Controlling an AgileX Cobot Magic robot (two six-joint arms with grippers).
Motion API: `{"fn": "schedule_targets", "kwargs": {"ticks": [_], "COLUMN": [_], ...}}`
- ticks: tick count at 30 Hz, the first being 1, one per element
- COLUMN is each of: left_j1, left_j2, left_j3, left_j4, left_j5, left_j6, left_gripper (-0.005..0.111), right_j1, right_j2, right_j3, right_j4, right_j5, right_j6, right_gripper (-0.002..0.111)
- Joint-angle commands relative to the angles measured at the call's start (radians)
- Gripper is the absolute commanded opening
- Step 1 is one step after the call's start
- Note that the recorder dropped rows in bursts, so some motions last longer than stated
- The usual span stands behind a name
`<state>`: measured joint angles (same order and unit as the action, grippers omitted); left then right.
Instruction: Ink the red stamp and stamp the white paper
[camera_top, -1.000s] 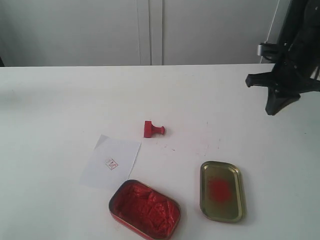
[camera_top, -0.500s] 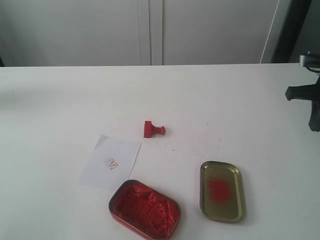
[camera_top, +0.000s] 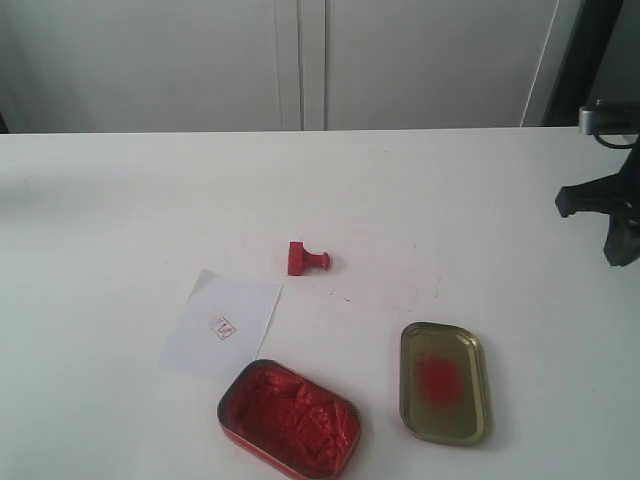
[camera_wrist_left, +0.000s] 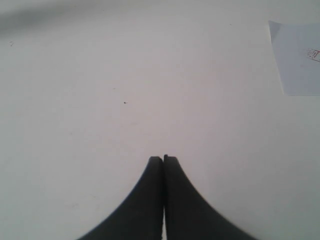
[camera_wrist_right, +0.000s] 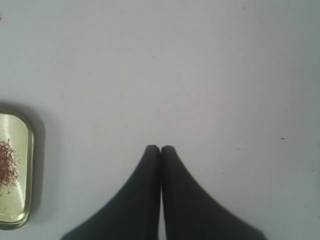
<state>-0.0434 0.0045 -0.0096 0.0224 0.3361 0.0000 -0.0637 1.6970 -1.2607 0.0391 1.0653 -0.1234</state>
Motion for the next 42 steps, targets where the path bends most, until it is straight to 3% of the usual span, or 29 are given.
{"fn": "schedule_targets", "kwargs": {"ticks": [1,11,42], "left_j1": [0.000,0.000,0.000], "left_j2": [-0.005,-0.005,-0.005], "left_j3": [0.010,0.010,0.010], "left_j4": [0.001,0.001,0.001], "left_j5": [0.017,0.017,0.017], "left_j6": [0.000,0.000,0.000], "left_gripper": [0.000,0.000,0.000], "right_j1": [0.011,0.011,0.013], "right_j2": [-0.039,-0.170,-0.916], "right_j3": [0.027,0.112,0.547], "right_j4": [-0.039,-0.039,-0.039], "right_j5": [-0.015,-0.096,-0.464], "right_j6": [-0.008,-0.005,-0.005], "right_gripper": [0.000,0.000,0.000]}}
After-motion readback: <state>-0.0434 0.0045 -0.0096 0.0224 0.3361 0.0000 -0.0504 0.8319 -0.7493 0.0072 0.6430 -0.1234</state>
